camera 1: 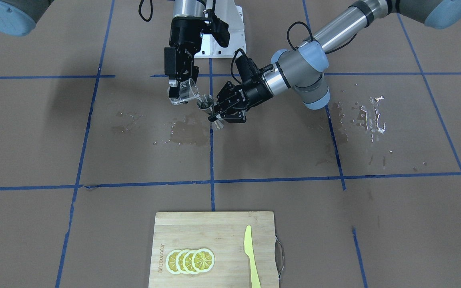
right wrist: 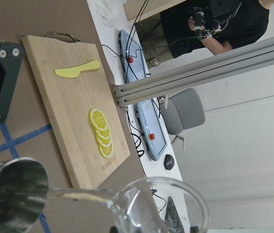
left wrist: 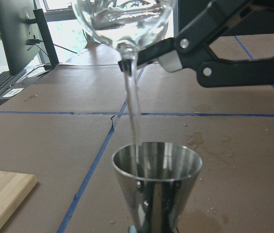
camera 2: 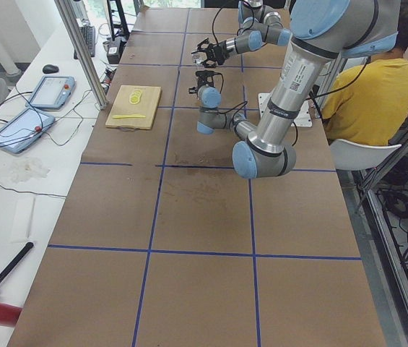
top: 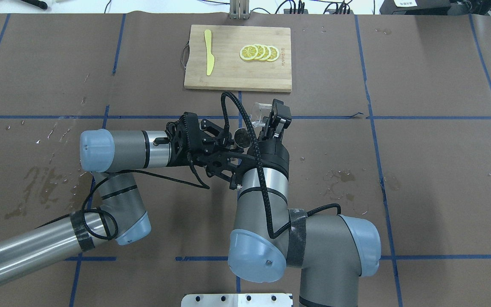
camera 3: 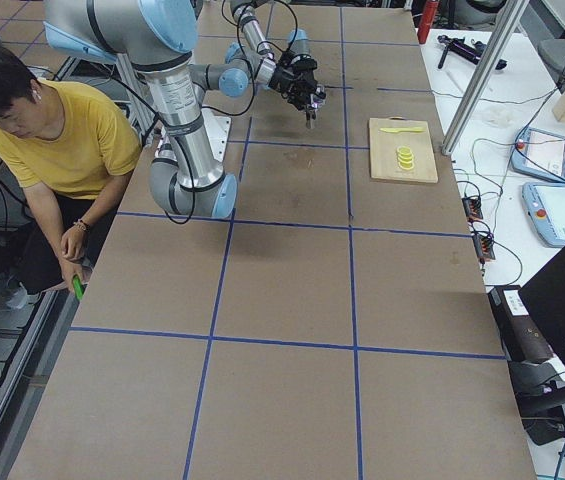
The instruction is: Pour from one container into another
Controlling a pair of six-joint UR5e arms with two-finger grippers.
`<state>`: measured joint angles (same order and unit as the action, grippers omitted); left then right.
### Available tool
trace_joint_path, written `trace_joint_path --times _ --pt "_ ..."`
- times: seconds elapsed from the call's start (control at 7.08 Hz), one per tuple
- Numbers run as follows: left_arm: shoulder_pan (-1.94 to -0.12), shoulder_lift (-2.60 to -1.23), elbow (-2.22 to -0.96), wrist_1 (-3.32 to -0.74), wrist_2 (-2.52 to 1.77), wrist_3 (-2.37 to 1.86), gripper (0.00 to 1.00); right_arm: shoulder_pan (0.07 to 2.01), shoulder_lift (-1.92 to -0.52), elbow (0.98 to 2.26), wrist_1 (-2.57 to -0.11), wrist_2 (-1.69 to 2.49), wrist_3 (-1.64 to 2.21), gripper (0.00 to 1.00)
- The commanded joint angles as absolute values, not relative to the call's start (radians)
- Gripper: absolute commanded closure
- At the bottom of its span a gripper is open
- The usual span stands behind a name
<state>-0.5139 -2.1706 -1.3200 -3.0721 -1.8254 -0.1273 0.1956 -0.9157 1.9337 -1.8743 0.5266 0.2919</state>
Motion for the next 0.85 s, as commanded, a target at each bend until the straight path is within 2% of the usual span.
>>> trace_joint_path --times 0.0,0.71 --pt "-0.514 -2.171 -1.321 -3.073 -1.825 -0.127 1.0 0.196 -0.917 1.934 -1.876 0.526 0.255 1.0" --pt "-0.514 -2.171 -1.321 -3.071 -1.825 -0.127 1.0 0.193 -0.917 1.936 -1.882 0.526 0.23 1.0"
